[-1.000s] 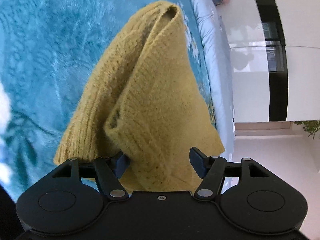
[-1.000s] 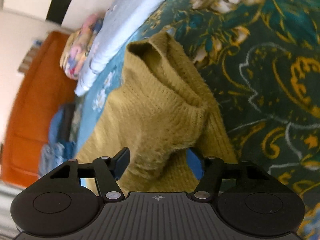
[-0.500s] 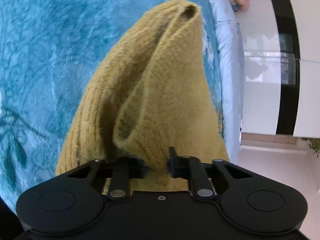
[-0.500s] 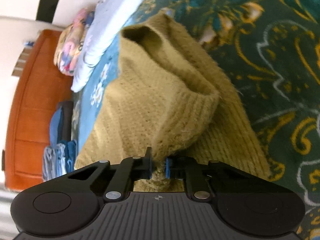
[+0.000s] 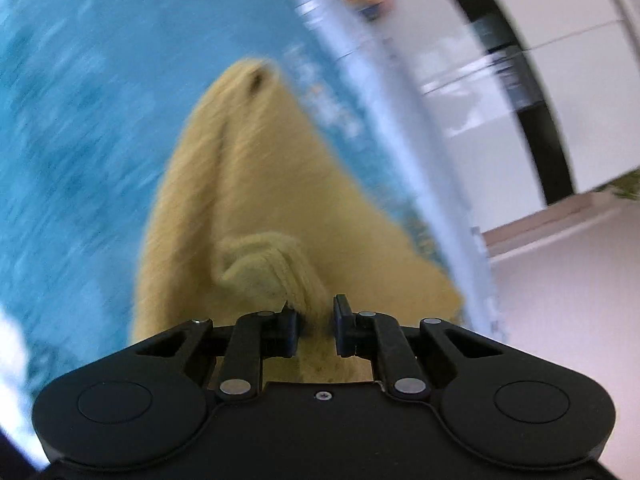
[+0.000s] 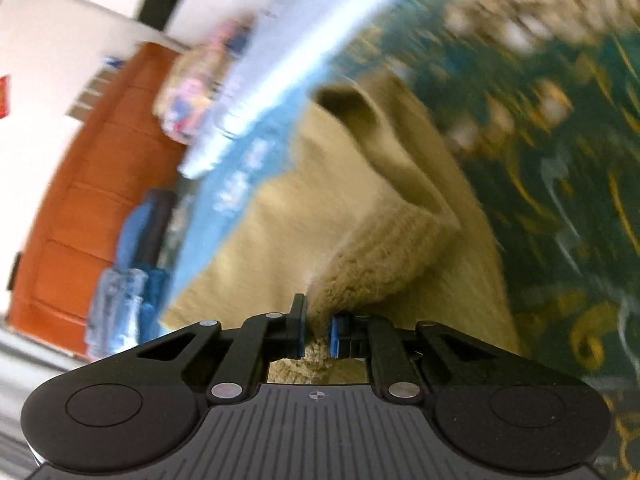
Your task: Fold clothes
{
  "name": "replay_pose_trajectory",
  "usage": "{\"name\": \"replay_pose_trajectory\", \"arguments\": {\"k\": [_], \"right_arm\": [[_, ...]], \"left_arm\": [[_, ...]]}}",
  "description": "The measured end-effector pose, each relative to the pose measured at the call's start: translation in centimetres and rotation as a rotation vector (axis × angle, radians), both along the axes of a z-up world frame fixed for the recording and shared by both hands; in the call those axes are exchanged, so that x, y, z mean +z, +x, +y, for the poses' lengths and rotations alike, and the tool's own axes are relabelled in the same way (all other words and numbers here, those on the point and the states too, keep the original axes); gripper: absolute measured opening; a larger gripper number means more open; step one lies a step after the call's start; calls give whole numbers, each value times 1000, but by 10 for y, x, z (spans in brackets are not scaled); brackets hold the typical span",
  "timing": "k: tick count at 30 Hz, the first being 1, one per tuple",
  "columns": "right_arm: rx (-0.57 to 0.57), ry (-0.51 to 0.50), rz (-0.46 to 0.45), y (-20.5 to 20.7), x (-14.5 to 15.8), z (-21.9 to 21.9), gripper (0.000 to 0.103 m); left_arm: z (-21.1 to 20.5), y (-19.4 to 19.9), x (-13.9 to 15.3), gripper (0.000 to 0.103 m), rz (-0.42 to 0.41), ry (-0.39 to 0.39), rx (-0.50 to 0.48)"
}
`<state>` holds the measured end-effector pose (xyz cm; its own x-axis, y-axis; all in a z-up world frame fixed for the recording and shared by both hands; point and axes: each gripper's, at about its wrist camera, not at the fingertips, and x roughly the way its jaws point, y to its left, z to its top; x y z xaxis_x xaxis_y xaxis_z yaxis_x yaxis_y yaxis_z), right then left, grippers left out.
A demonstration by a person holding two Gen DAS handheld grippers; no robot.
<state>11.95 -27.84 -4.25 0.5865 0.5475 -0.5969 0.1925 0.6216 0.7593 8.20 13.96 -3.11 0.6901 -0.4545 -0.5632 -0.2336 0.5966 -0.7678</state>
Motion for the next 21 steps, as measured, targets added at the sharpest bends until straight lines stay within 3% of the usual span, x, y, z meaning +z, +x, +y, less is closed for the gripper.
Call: {"name": "replay_pose_trajectory", "arguments": {"k": [8,10,12,14,18,21], "right_arm": [[-8,28,23,-3,-14,-3,9],[6,36,24,-2,-10,-7,15],[23,48,21,-1,-1,-12,35],[51,15,-16,-6,18,-22,50],[43,-138,-127,-11,59,-45,55],[-4,-111,-170,7,66,-56,55]], "left_arm": [[0,-11,-15,17,23,80,-19],[4,-12,-6,16,-1,74,-34],[9,-14,15,19,-61,108,-67],[15,-16,38,28,-112,155,-99],[28,-3,64,36,-168,262,-99],[36,25,63,36,-158,250,-74]]}}
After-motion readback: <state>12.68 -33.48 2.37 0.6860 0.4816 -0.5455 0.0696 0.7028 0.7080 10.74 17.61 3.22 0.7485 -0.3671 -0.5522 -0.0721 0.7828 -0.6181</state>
